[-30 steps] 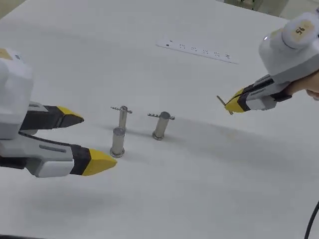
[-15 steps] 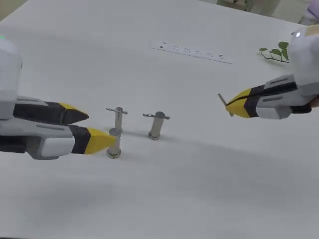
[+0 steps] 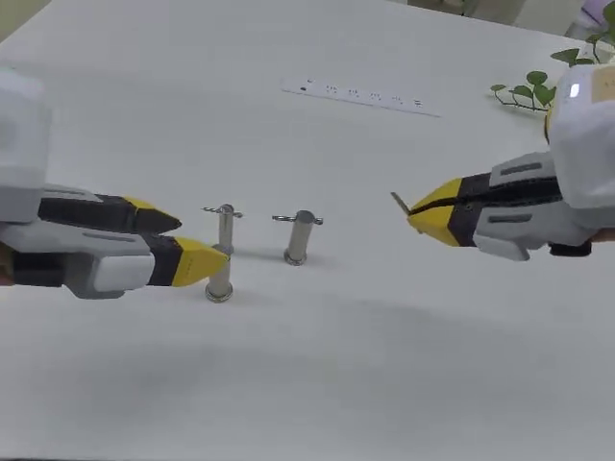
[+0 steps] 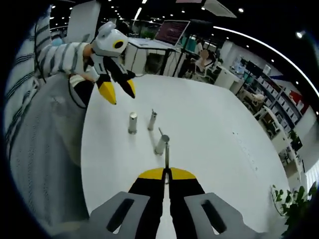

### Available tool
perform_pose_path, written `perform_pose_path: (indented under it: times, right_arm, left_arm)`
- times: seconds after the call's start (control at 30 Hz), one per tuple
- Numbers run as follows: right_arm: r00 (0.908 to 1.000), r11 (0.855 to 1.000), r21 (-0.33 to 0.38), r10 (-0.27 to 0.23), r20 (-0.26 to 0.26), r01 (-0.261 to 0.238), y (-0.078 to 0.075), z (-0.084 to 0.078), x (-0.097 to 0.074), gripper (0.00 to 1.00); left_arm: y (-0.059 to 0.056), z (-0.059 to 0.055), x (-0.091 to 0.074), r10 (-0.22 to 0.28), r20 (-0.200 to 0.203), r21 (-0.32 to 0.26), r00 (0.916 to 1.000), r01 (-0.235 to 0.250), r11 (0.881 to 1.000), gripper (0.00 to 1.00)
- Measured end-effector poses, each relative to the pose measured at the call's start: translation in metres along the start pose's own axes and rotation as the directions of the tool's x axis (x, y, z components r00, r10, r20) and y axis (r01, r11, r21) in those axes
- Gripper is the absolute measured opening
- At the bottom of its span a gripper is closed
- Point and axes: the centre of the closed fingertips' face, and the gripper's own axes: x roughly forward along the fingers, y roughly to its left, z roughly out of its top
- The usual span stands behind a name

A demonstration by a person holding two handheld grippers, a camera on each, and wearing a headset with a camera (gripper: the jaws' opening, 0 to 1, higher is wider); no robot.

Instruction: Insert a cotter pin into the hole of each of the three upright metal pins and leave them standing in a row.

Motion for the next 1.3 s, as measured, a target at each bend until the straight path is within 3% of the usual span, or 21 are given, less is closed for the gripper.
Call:
perform_pose_path:
  times: [0.13, 0.27, 0.43, 0.67, 0.8, 1.0, 1.2, 1.3]
  right_arm:
    - [1.0000, 1.000, -0.025, -0.004, 0.009, 0.004, 0.013, 0.003, 0.004, 0.03]
    - [0.9989, 0.999, -0.022, -0.034, 0.033, 0.035, 0.020, 0.008, 0.005, 0.03]
    - [0.9952, 0.995, -0.063, -0.070, 0.068, 0.074, 0.029, 0.016, 0.005, 0.03]
    - [0.9928, 0.992, -0.085, -0.089, 0.080, 0.096, 0.039, 0.021, 0.008, 0.03]
    - [0.9920, 0.990, -0.100, -0.096, 0.082, 0.104, 0.042, 0.022, 0.010, 0.03]
    - [0.9885, 0.982, -0.136, -0.117, 0.095, 0.129, 0.044, 0.029, 0.007, 0.03]
    - [0.9890, 0.979, -0.157, -0.115, 0.093, 0.129, 0.047, 0.029, 0.009, 0.03]
    - [0.9891, 0.975, -0.181, -0.115, 0.092, 0.130, 0.049, 0.030, 0.009, 0.03]
  left_arm:
    - [-0.005, 0.006, 0.002, -0.018, 0.001, 0.001, 0.9998, 0.018, 1.000, 0.37]
    - [-0.017, 0.014, 0.009, -0.059, 0.009, -0.019, 0.9982, 0.059, 0.998, 0.37]
    - [-0.031, 0.016, 0.020, -0.089, -0.017, -0.002, 0.9959, 0.089, 0.996, 0.35]
    - [-0.055, 0.023, 0.032, -0.153, -0.019, 0.013, 0.9880, 0.154, 0.988, 0.29]
    - [-0.077, 0.028, 0.038, -0.195, -0.013, 0.017, 0.9807, 0.195, 0.981, 0.26]
    - [-0.091, 0.028, 0.045, -0.224, -0.029, 0.029, 0.9741, 0.225, 0.974, 0.22]
    - [-0.102, 0.031, 0.049, -0.247, -0.010, -0.003, 0.9689, 0.247, 0.969, 0.18]
    - [-0.099, 0.032, 0.050, -0.250, -0.003, -0.027, 0.9682, 0.250, 0.968, 0.16]
